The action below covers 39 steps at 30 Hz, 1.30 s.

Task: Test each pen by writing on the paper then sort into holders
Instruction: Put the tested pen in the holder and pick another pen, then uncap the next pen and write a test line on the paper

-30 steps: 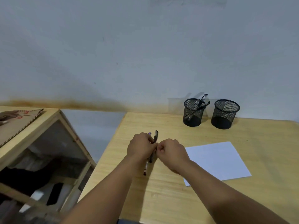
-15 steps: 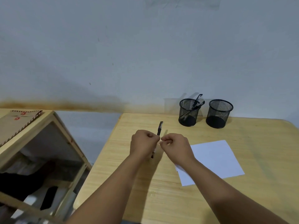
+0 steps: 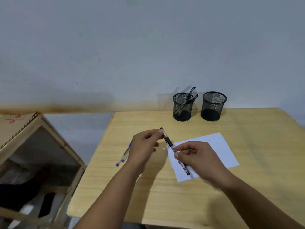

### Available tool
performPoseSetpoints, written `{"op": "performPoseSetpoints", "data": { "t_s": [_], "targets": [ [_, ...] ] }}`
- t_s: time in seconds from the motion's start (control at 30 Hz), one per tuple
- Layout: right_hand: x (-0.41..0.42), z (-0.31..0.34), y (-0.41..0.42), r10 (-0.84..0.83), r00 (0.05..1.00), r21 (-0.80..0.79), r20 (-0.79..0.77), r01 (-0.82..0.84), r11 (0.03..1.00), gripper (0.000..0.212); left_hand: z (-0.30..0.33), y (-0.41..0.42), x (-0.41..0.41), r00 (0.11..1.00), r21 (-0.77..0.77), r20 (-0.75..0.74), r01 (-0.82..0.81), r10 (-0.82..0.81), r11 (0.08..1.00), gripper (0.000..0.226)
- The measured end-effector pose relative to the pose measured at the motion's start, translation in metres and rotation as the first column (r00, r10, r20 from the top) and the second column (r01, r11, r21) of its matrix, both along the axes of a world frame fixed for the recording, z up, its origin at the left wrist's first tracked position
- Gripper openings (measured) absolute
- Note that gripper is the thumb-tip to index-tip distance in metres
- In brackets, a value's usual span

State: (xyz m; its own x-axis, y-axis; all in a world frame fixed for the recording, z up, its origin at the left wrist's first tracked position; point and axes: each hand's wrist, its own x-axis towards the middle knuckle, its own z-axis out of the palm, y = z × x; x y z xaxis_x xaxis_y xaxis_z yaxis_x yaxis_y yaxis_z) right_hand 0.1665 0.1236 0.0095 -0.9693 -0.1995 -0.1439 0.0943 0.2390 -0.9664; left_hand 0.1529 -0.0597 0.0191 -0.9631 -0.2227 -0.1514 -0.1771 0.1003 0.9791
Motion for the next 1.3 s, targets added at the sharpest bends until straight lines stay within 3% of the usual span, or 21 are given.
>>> {"op": "performPoseSetpoints", "data": {
  "t_s": [0.17,0.3,0.43,0.57,0.77,1.0,1.17,1.3],
  "targets": [
    [0.008,0.001,0.025,0.1,0.995,0.166,-0.028,-0.094,0.982,0.01,-0.009,0.0,0.001,0.996,0.019,0.027,0.085,-0.086,0.996,0.012],
    [0.006,-0.001,0.039,0.116,0.985,0.284,-0.126,-0.077,0.956,0.024,-0.017,0.006,0.007,0.996,0.121,-0.017,0.089,-0.087,0.989,0.013],
    [0.002,0.001,0.038,0.151,0.968,0.292,-0.202,-0.087,0.953,0.017,-0.021,0.021,0.019,0.998,0.274,-0.043,0.057,-0.046,0.96,0.013],
    [-0.003,0.0,0.029,0.152,0.958,0.268,-0.242,-0.084,0.96,0.006,-0.021,0.03,0.027,0.995,0.319,-0.056,0.092,-0.078,0.943,0.011],
    [-0.001,-0.007,0.025,0.083,0.957,0.194,-0.279,-0.029,0.981,0.003,-0.019,0.025,0.026,0.984,0.121,-0.091,0.165,-0.155,0.979,0.014],
    [-0.003,-0.011,0.021,0.009,0.957,0.165,-0.291,0.041,0.985,0.012,-0.016,0.027,0.023,0.979,0.067,-0.107,0.179,-0.172,0.982,0.01],
    [-0.007,-0.012,0.029,0.031,0.979,0.184,-0.203,0.007,0.983,0.015,-0.012,0.016,0.014,0.985,0.015,-0.159,0.07,-0.067,0.997,0.01],
    [-0.01,-0.013,0.033,-0.001,0.995,0.123,-0.096,0.013,0.992,0.006,-0.024,0.0,-0.003,0.988,-0.199,-0.152,-0.069,0.038,0.978,0.013]
  ]
}}
